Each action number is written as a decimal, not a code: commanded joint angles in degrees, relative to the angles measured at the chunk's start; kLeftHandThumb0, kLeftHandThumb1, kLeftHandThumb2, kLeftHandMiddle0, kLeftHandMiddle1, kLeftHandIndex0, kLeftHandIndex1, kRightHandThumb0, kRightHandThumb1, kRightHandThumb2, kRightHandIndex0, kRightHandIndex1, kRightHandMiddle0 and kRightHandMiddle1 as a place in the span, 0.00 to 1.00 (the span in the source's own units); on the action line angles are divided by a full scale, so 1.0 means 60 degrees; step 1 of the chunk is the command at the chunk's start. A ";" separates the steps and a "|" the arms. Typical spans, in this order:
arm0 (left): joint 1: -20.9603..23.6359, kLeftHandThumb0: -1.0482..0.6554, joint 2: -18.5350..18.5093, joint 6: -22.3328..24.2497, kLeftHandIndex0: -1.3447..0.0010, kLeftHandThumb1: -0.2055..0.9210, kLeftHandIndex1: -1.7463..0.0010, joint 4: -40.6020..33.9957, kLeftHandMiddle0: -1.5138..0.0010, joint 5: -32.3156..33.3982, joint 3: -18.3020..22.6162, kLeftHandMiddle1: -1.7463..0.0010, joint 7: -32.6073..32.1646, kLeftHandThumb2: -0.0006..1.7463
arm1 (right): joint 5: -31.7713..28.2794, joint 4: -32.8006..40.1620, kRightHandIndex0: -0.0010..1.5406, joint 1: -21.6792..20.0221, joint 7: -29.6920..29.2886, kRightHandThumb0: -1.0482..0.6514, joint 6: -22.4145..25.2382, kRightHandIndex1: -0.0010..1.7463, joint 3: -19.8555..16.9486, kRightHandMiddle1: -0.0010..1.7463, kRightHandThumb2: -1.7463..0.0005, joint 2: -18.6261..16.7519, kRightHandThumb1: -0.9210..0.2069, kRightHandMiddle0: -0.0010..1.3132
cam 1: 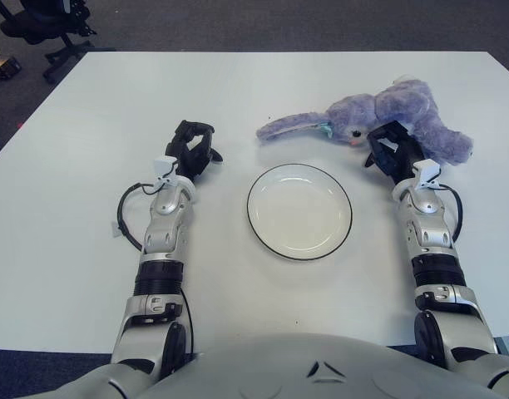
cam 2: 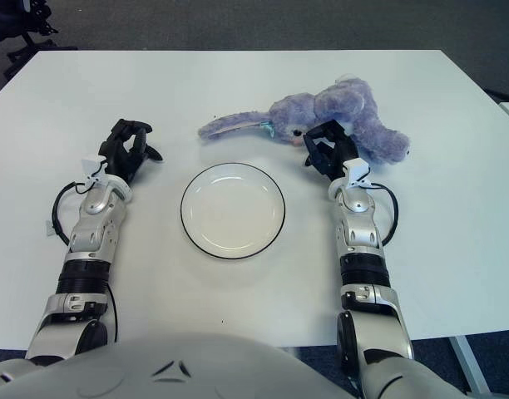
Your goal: Put the doll into the plate.
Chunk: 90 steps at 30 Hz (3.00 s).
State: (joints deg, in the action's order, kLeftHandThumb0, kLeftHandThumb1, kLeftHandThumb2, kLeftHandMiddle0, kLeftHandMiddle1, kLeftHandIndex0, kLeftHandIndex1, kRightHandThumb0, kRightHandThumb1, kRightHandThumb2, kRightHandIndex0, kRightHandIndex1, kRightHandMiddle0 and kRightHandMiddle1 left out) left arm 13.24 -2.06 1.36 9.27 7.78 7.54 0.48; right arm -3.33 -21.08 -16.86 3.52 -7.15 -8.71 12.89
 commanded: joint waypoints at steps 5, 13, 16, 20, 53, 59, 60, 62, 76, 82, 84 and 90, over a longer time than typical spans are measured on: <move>-0.0259 0.41 0.0057 0.0371 0.72 1.00 0.10 0.0383 0.50 -0.0048 -0.0014 0.03 -0.0073 0.21 | 0.0157 -0.0424 0.47 0.0332 0.0026 0.41 0.0362 0.99 0.0093 0.89 0.80 0.0016 0.00 0.30; -0.0095 0.41 0.0052 0.0318 0.72 1.00 0.10 0.0646 0.50 -0.0064 -0.0003 0.03 -0.0085 0.21 | 0.0137 -0.0723 0.47 0.0181 0.0087 0.41 0.0247 0.99 0.0077 0.89 0.80 0.0052 0.00 0.30; -0.0057 0.41 0.0055 0.0306 0.72 1.00 0.10 0.0696 0.50 -0.0072 -0.0005 0.03 -0.0096 0.20 | 0.0139 -0.0797 0.47 0.0143 0.0093 0.41 0.0214 0.99 0.0076 0.89 0.80 0.0065 0.00 0.30; -0.0004 0.41 0.0058 0.0273 0.72 1.00 0.10 0.0789 0.50 -0.0080 -0.0006 0.03 -0.0108 0.20 | 0.0142 -0.0888 0.47 0.0103 0.0101 0.41 0.0161 0.99 0.0077 0.89 0.80 0.0075 0.00 0.30; 0.0297 0.41 0.0023 -0.0321 0.72 1.00 0.10 0.1439 0.50 0.0014 0.0174 0.03 -0.0087 0.21 | 0.0247 0.0645 0.46 0.0860 -0.0955 0.41 -0.3430 0.94 -0.0311 0.86 0.83 -0.0416 0.00 0.33; 0.0372 0.41 0.0020 -0.0536 0.72 1.00 0.10 0.1653 0.50 0.0024 0.0209 0.03 -0.0062 0.21 | 0.0353 0.0638 0.45 0.0873 -0.0986 0.41 -0.3674 0.92 -0.0296 0.86 0.83 -0.0341 0.00 0.33; 0.0377 0.41 0.0021 -0.0551 0.72 1.00 0.10 0.1667 0.50 0.0023 0.0212 0.03 -0.0060 0.21 | 0.0353 0.0627 0.45 0.0871 -0.0987 0.41 -0.3691 0.92 -0.0295 0.86 0.83 -0.0339 0.00 0.33; 0.0383 0.41 0.0022 -0.0572 0.72 1.00 0.10 0.1688 0.50 0.0020 0.0216 0.03 -0.0056 0.21 | 0.0352 0.0614 0.45 0.0869 -0.0987 0.41 -0.3710 0.92 -0.0294 0.86 0.83 -0.0338 0.00 0.33; 0.0754 0.41 -0.0037 -0.1889 0.72 1.00 0.10 0.2873 0.49 0.0097 0.0432 0.03 0.0182 0.21 | 0.0956 0.3882 0.37 0.1700 -0.0818 0.61 -0.2256 0.82 -0.0504 0.69 0.88 0.0319 0.00 0.36; 0.0861 0.41 -0.0050 -0.2213 0.72 1.00 0.10 0.3175 0.49 0.0094 0.0496 0.03 0.0131 0.21 | 0.1383 0.4535 0.41 0.1839 -0.1071 0.61 -0.2679 0.68 -0.0983 0.84 0.88 0.0567 0.00 0.28; 0.0903 0.41 -0.0052 -0.2296 0.72 1.00 0.10 0.3269 0.49 0.0080 0.0507 0.03 0.0101 0.21 | 0.1670 0.4671 0.41 0.1847 -0.1300 0.61 -0.2639 0.69 -0.1109 0.84 0.88 0.0531 0.00 0.27; 0.0949 0.41 -0.0054 -0.2402 0.73 1.00 0.10 0.3388 0.48 0.0072 0.0521 0.03 0.0098 0.21 | 0.1854 0.4753 0.41 0.1853 -0.1428 0.61 -0.2592 0.71 -0.1160 0.82 0.87 0.0484 0.00 0.27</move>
State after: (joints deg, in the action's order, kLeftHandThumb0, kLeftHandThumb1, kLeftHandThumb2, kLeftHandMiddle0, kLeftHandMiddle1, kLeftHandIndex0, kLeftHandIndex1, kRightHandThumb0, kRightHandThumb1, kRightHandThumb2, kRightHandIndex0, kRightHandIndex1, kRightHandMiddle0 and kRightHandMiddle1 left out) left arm 21.02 -2.86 -14.27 27.01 8.23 10.55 1.43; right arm 7.08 6.55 -5.89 -4.61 -22.50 -15.29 15.37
